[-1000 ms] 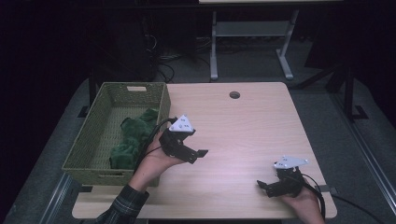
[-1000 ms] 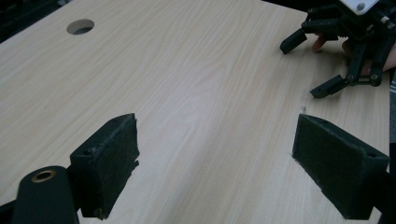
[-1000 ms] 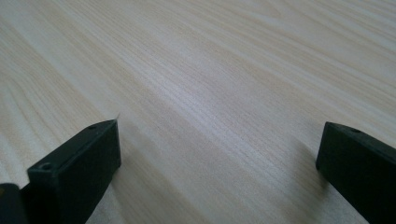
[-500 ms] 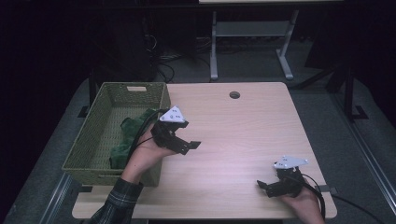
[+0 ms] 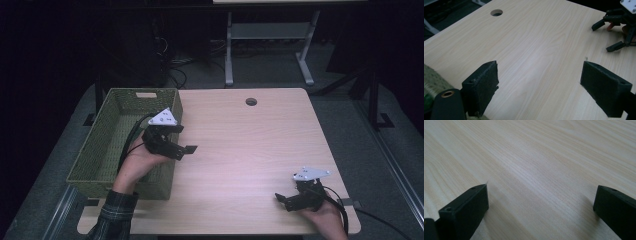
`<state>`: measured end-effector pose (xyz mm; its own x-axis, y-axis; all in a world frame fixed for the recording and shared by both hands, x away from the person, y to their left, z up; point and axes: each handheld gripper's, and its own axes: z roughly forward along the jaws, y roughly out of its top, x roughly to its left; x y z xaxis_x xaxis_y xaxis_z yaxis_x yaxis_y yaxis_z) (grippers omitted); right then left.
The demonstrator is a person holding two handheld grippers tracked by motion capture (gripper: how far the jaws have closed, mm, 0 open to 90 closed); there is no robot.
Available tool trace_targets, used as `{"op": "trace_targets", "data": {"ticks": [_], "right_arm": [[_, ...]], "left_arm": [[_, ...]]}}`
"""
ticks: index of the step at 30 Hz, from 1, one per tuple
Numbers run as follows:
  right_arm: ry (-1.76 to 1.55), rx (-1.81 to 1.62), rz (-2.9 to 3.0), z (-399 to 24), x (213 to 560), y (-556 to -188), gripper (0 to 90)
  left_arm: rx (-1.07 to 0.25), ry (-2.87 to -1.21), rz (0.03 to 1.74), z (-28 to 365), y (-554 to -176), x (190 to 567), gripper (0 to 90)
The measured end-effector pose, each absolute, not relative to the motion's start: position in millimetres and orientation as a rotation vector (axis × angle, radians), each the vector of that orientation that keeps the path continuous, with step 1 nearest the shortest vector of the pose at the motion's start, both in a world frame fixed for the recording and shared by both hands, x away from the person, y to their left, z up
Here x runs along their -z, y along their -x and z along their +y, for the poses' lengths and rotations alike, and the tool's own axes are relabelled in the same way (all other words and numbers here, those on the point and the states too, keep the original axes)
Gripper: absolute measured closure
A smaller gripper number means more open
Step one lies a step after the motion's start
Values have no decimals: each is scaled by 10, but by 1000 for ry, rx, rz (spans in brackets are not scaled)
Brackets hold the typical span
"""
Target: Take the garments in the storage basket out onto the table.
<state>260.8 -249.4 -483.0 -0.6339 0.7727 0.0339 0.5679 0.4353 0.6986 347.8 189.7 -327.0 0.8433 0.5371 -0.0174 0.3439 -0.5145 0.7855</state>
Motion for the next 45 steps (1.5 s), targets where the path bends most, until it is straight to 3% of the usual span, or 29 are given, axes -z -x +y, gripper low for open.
{"op": "trace_targets", "data": {"ticks": [24, 45], "right_arm": [[-1161, -1002, 2399, -2491, 4830, -2609, 0], [-1162, -1002, 2399, -2491, 4830, -2609, 0]], "left_arm": [[-355, -2144, 812, 2571, -3600, 3298, 142], [-445, -2236, 920, 2967, -3732, 3515, 258]]}}
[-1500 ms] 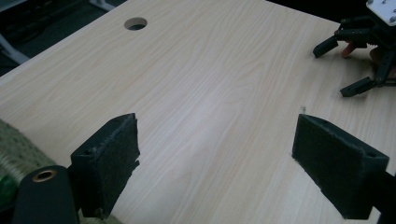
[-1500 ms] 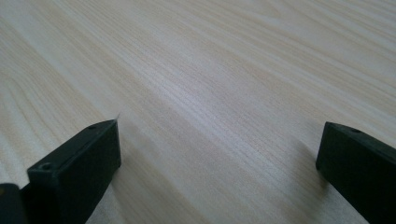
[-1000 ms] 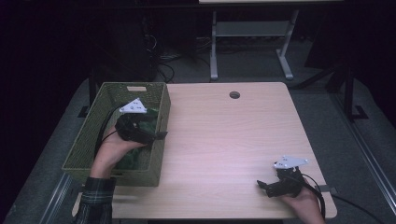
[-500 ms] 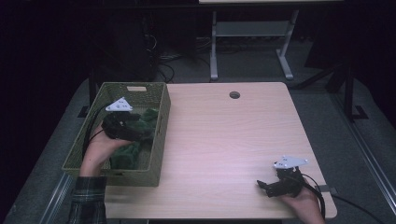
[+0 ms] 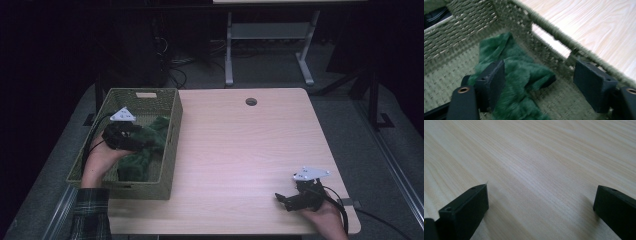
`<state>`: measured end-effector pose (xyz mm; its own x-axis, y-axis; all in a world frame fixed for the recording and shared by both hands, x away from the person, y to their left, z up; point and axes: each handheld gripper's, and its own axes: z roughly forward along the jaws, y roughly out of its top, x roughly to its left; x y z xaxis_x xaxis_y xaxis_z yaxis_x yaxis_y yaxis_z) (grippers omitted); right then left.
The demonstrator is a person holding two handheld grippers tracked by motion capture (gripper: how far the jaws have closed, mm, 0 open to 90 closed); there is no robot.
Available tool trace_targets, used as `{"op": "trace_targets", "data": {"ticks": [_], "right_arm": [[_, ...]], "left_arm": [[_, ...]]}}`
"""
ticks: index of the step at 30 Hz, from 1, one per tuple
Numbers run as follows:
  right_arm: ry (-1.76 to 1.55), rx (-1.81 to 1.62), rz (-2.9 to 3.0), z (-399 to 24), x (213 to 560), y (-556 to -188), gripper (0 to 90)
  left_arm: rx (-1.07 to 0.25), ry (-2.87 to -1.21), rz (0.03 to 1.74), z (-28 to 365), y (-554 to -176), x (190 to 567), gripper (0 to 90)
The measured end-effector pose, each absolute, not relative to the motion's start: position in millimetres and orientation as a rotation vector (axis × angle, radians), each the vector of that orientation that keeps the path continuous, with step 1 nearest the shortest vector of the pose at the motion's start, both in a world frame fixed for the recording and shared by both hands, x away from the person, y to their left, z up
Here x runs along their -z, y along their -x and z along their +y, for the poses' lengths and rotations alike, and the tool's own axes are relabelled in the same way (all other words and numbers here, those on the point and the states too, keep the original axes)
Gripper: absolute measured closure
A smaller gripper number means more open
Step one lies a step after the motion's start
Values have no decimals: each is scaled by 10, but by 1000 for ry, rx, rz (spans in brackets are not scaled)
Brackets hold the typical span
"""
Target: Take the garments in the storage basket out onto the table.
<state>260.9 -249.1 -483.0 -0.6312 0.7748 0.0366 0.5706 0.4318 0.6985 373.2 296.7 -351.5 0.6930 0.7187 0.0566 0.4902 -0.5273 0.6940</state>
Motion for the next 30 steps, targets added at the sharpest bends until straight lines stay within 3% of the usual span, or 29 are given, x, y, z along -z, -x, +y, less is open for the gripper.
{"op": "trace_targets", "data": {"ticks": [24, 30], "right_arm": [[-1162, -1002, 2398, -2491, 4830, -2609, 0], [-1161, -1002, 2398, -2491, 4830, -2609, 0]], "left_arm": [[-384, -2300, 1080, 3214, -3897, 3959, 332], [-354, -2339, 1117, 3234, -3926, 4045, 402]]}}
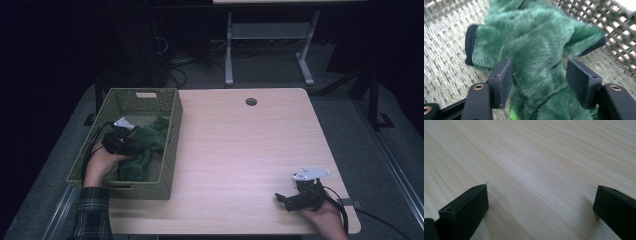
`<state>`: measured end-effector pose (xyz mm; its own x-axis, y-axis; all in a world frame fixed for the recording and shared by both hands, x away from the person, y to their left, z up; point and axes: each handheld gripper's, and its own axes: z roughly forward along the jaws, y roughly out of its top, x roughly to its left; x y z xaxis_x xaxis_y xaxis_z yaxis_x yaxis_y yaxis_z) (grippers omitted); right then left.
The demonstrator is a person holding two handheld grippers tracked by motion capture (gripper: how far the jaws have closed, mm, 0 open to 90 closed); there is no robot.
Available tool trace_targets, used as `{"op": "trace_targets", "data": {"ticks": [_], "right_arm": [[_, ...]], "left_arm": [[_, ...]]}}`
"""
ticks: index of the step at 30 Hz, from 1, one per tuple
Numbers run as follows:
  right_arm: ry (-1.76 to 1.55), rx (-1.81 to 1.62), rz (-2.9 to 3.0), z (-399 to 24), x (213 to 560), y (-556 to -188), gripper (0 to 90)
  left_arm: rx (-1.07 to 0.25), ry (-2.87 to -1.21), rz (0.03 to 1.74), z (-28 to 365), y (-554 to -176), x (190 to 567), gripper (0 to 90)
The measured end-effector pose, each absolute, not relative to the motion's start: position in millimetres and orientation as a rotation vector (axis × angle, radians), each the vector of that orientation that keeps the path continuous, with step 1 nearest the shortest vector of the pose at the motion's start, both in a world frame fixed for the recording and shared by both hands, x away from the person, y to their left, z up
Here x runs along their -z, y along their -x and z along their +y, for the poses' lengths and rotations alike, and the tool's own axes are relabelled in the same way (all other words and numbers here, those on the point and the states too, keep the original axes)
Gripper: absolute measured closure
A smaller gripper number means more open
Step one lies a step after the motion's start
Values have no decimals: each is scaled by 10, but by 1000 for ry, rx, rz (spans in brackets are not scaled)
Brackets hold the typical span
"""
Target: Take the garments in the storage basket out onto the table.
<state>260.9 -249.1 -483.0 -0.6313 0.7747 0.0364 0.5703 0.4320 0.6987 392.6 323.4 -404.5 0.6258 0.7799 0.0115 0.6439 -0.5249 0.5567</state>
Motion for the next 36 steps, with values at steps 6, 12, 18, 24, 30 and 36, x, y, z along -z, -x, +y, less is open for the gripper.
{"op": "trace_targets", "data": {"ticks": [6, 12, 18, 24, 30, 36], "right_arm": [[-1162, -1002, 2398, -2491, 4830, -2609, 0], [-1161, -1002, 2399, -2491, 4830, -2609, 0], [-1162, -1002, 2398, -2491, 4830, -2609, 0], [-1161, -1002, 2399, -2491, 4830, -2609, 0], [-1161, -1002, 2399, -2491, 4830, -2609, 0], [-1162, -1002, 2398, -2491, 4830, -2609, 0]], "left_arm": [[-310, -2331, 1123, 3238, -3926, 4063, 525], [-245, -2341, 1147, 3229, -3927, 4055, 777], [-207, -2321, 1176, 3235, -3922, 4001, 845], [-176, -2251, 1186, 3258, -3882, 3834, 849], [-149, -2191, 1178, 3282, -3844, 3722, 853], [-144, -2121, 1156, 3289, -3769, 3562, 856]]}}
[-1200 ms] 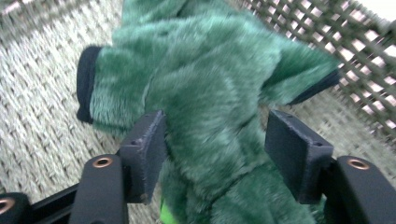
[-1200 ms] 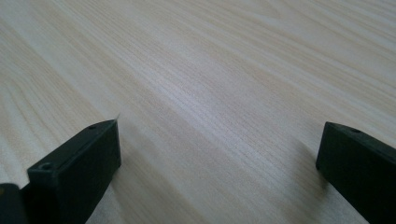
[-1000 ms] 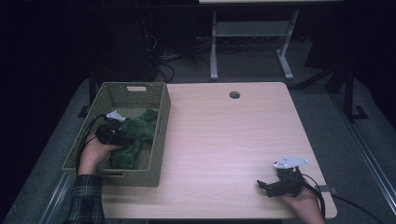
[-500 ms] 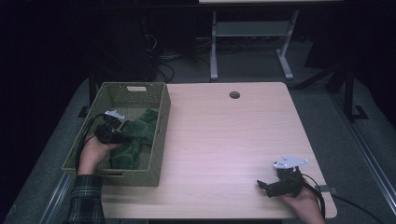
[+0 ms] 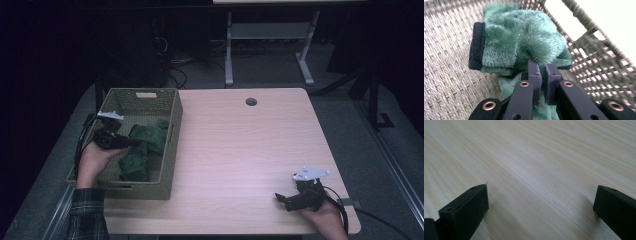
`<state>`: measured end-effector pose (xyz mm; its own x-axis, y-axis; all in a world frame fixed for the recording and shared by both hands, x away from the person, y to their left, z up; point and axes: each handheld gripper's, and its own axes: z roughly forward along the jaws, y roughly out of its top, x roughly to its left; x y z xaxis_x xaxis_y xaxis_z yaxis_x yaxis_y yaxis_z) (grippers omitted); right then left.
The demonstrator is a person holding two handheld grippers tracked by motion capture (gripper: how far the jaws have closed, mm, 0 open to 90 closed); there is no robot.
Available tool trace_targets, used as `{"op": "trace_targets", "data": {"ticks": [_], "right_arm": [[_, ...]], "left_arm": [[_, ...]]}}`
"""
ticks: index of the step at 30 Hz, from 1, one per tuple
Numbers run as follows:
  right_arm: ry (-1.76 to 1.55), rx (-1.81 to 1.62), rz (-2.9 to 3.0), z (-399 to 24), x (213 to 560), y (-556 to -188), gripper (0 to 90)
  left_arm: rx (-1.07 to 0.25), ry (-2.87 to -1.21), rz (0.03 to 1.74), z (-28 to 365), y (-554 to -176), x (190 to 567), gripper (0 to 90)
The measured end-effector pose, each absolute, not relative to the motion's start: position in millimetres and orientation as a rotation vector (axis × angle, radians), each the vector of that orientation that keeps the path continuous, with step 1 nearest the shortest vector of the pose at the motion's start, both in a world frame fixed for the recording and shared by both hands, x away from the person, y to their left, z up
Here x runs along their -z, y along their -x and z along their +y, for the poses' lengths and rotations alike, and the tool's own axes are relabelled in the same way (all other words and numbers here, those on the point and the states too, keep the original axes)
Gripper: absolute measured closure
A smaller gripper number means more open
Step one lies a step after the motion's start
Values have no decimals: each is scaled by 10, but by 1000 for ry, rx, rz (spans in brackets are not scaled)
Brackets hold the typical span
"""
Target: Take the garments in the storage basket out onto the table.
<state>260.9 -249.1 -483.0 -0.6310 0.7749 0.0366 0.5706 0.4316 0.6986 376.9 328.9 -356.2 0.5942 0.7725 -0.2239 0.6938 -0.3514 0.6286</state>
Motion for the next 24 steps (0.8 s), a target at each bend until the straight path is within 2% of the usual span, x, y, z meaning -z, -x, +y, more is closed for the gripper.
{"op": "trace_targets", "data": {"ticks": [24], "right_arm": [[-1162, -1003, 2398, -2491, 4831, -2609, 0]], "left_arm": [[-234, -1949, 1052, 3394, -3557, 2562, 862]]}}
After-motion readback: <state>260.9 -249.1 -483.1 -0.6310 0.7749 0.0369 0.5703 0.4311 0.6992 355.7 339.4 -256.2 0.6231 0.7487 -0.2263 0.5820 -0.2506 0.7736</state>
